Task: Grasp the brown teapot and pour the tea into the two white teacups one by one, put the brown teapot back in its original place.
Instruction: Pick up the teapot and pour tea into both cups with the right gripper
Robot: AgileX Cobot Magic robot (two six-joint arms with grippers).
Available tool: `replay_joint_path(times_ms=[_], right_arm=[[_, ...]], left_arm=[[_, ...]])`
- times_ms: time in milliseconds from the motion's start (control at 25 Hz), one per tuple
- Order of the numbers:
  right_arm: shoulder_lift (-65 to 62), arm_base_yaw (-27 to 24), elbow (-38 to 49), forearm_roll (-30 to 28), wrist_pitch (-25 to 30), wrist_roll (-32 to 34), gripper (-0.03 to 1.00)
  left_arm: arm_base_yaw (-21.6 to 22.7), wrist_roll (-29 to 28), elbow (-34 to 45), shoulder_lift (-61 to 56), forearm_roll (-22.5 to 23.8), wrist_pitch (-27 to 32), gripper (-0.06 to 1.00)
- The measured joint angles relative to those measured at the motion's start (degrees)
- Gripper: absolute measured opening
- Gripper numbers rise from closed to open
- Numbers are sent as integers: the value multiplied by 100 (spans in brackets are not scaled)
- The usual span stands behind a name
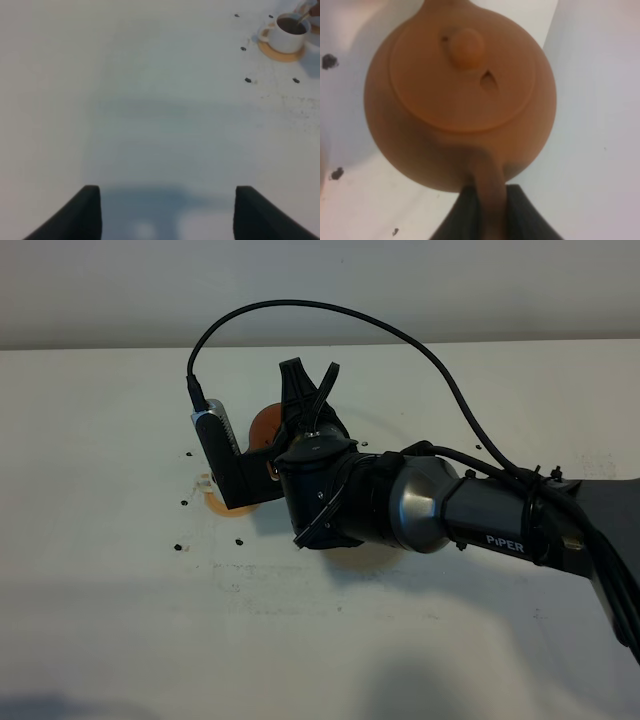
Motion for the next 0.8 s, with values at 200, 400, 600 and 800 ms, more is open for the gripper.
replay_joint_path(times_ms=[200,400,600,800], right_arm=[[0,0,0,-11,0,23,9],[0,0,0,50,0,444,9],[0,0,0,230,0,971,9],[0,0,0,460,0,1225,9]], left_arm=[[0,0,0,0,0,0,54],[0,0,0,0,0,0,54],[0,0,0,0,0,0,54],[0,0,0,0,0,0,54]])
